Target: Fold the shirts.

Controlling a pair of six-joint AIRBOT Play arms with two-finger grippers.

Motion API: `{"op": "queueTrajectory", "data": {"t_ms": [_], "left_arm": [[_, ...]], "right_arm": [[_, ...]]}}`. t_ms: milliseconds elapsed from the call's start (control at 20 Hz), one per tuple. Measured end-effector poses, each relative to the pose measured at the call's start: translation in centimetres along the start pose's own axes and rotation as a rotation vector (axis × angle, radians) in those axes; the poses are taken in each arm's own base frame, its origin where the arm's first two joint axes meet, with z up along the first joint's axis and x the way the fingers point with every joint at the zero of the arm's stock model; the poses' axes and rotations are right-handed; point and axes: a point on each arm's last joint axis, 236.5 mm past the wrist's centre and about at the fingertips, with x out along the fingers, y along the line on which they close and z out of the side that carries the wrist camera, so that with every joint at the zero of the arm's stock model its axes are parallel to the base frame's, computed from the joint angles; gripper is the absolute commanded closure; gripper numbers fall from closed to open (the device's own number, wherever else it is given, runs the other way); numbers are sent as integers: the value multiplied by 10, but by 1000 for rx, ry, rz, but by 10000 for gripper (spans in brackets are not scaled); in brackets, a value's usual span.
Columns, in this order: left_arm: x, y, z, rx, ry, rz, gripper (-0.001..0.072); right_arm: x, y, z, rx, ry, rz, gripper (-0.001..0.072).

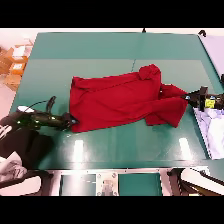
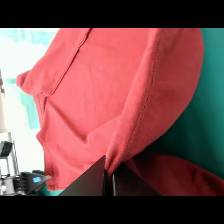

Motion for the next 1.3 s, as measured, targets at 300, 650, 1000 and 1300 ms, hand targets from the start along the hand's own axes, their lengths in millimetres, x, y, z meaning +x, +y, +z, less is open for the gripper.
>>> {"op": "queueTrajectory", "data": {"t_ms": [300,650,1000,1300], "left_arm": [[-9,-33,22,99,-12,-59,687],[-238,-232,103,557,-555,-151,685],[-485,-451,-31,1114,-1257,-92,685],[-509,-454,-64,1098,-1354,3,685]], "right_arm": [[-3,7,2,-9,-2,14,694],[-98,167,66,-361,-268,159,693],[-275,391,17,-904,-845,198,694],[-308,437,-28,-1014,-1029,100,693]]}}
